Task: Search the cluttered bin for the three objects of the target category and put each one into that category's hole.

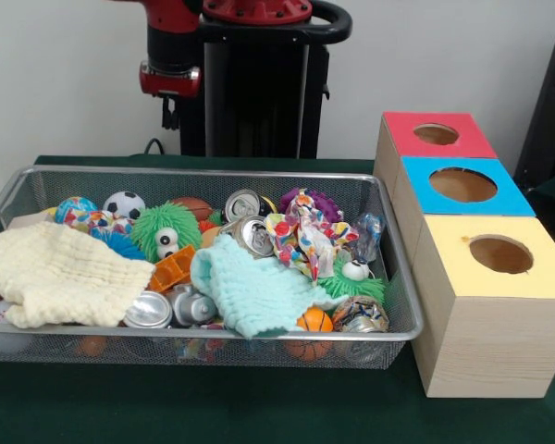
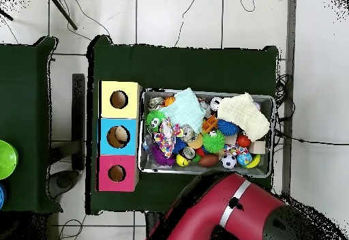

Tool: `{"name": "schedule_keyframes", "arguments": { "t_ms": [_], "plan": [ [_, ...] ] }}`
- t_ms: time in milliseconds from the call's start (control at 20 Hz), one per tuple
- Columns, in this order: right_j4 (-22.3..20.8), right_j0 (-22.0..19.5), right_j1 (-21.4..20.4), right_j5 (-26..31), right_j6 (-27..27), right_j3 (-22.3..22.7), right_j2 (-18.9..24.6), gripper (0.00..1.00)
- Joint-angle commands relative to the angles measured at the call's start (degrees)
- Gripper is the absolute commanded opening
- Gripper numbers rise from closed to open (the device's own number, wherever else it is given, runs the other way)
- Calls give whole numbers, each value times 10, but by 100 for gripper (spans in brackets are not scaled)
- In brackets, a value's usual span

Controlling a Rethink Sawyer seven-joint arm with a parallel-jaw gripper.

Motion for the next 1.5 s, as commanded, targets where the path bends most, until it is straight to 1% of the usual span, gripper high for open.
{"name": "schedule_keyframes", "arguments": {
  "t_ms": [50, 200, 250, 350, 500, 650, 1050, 1250, 1450, 1500],
  "plan": [
    [17, -17, 78, -30, 29, -42, 53, 0],
    [27, -13, 87, -56, 18, -33, 39, 0],
    [27, -14, 90, -56, 19, -33, 38, 0],
    [28, -20, 105, -67, 16, -34, 32, 0],
    [42, -27, 139, -99, 5, -38, 18, 0],
    [50, -35, 163, -122, -3, -40, 5, 0],
    [72, -72, 245, -192, -24, -58, -31, 0],
    [79, -84, 269, -213, -30, -68, -46, 0],
    [79, -85, 278, -215, -24, -81, -53, 0],
    [76, -83, 275, -209, -18, -85, -52, 0]
  ]
}}
